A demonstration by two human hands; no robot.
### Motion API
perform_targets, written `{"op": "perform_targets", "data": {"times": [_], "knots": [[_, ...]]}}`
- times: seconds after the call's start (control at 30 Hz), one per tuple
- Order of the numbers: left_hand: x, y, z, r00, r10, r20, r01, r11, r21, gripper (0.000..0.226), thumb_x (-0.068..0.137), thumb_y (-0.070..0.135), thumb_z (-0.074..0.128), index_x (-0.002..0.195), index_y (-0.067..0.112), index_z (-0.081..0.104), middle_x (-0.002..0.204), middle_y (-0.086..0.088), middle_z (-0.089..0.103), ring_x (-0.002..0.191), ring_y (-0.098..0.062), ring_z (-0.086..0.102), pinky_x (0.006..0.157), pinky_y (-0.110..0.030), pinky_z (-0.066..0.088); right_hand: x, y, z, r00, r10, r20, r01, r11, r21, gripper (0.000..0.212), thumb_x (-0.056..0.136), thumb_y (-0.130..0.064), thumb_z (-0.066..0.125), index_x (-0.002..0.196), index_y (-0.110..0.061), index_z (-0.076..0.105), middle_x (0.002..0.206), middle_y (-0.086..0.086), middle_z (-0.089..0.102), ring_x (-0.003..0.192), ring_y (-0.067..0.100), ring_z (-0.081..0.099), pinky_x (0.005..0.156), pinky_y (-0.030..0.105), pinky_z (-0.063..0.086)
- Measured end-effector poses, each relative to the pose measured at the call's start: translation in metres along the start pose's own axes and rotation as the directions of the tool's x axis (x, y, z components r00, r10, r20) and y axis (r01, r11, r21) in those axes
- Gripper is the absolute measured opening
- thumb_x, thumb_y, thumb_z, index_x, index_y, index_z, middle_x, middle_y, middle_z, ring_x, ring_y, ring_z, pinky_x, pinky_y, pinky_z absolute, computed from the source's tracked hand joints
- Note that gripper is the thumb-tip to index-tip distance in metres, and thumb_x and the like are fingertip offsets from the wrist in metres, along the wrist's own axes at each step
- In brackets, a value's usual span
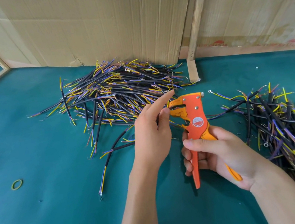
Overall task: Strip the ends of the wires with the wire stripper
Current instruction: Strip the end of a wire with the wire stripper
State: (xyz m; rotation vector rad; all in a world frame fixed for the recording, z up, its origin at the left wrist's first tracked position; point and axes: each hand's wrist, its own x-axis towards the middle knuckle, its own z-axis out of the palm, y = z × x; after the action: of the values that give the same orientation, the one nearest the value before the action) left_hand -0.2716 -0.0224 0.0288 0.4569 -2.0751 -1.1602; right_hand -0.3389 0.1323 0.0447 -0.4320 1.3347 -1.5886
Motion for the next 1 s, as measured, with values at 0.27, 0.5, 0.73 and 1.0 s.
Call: {"op": "perform_targets", "data": {"times": [0.27, 0.5, 0.73, 1.0], "knots": [[0.0014, 0.0006, -0.0028, 0.999, -0.024, 0.026, 0.025, 0.997, -0.067, 0.045, 0.101, 0.004, 0.050, 0.134, 0.032, 0.060, 0.065, 0.012, 0.042, 0.058, -0.009, 0.037, 0.057, -0.022, 0.034, -0.0006, -0.0004, -0.0001, 1.000, 0.012, -0.006, -0.012, 1.000, -0.007, 0.029, 0.077, -0.015, 0.079, 0.100, -0.004, 0.066, 0.080, 0.024, 0.060, 0.068, 0.040, 0.061, 0.066, 0.047, 0.057], [-0.0003, 0.0019, -0.0020, 0.998, -0.058, -0.035, 0.051, 0.982, -0.180, 0.026, 0.096, 0.007, 0.058, 0.110, 0.029, 0.056, 0.069, 0.008, 0.056, 0.067, -0.012, 0.052, 0.062, -0.023, 0.040, -0.0009, -0.0009, 0.0000, 1.000, 0.006, 0.001, -0.006, 1.000, 0.025, 0.029, 0.077, -0.014, 0.078, 0.101, -0.003, 0.067, 0.082, 0.025, 0.061, 0.069, 0.040, 0.062, 0.068, 0.049, 0.058], [0.0008, 0.0005, -0.0035, 0.996, -0.068, -0.065, 0.051, 0.969, -0.242, 0.021, 0.093, 0.009, 0.063, 0.090, 0.026, 0.050, 0.074, -0.002, 0.065, 0.073, -0.026, 0.060, 0.066, -0.037, 0.047, -0.0017, -0.0022, -0.0017, 1.000, -0.007, 0.009, 0.007, 0.999, 0.054, 0.022, 0.078, -0.013, 0.077, 0.098, -0.006, 0.070, 0.082, 0.025, 0.061, 0.070, 0.040, 0.062, 0.067, 0.049, 0.057], [0.0010, -0.0039, -0.0087, 0.999, -0.034, -0.041, 0.025, 0.980, -0.199, 0.023, 0.089, 0.004, 0.069, 0.079, 0.013, 0.050, 0.073, -0.011, 0.063, 0.074, -0.039, 0.061, 0.067, -0.053, 0.050, -0.0042, -0.0027, -0.0071, 0.999, -0.013, 0.040, 0.011, 0.999, 0.051, 0.034, 0.073, -0.017, 0.083, 0.102, -0.005, 0.070, 0.086, 0.028, 0.062, 0.073, 0.042, 0.063, 0.071, 0.051, 0.057]]}}
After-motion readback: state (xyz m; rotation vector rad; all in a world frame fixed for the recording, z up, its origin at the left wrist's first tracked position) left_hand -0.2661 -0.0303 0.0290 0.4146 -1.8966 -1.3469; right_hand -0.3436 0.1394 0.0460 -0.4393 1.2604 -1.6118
